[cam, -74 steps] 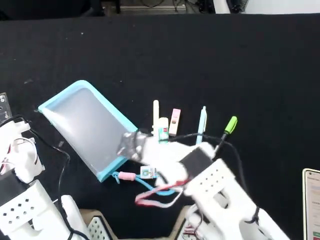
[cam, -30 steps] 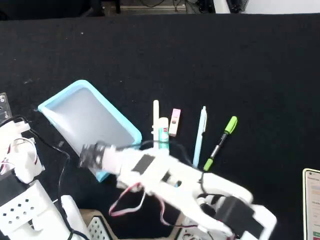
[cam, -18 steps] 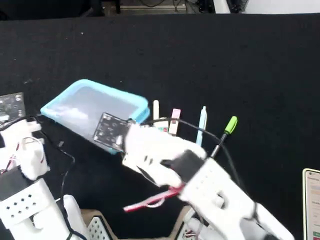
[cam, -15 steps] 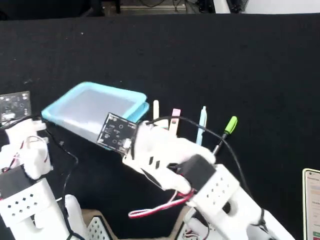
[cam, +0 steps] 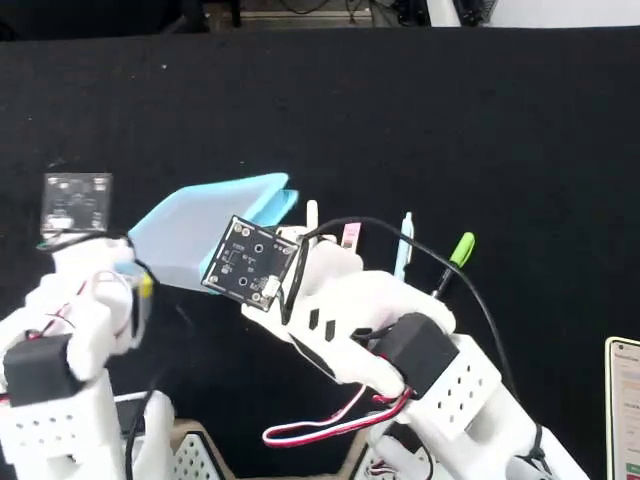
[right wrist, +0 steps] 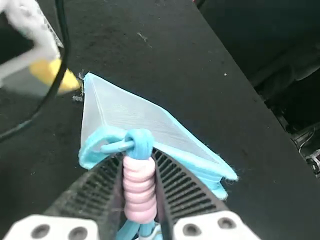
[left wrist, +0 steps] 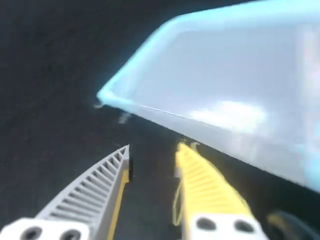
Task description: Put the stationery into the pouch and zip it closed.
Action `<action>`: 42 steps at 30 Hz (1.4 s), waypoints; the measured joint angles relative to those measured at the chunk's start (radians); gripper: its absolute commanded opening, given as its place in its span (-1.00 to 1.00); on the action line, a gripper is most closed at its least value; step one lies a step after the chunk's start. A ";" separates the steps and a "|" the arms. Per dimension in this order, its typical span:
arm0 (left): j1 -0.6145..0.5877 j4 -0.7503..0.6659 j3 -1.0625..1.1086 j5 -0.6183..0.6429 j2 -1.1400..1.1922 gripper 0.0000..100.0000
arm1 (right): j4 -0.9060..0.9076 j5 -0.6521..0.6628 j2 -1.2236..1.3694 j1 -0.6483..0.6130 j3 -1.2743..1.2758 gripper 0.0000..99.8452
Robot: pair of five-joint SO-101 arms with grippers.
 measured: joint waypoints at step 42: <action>0.520 0.109 -0.249 0.506 -0.011 -0.63 | 0.000 0.000 0.000 0.002 0.000 -0.98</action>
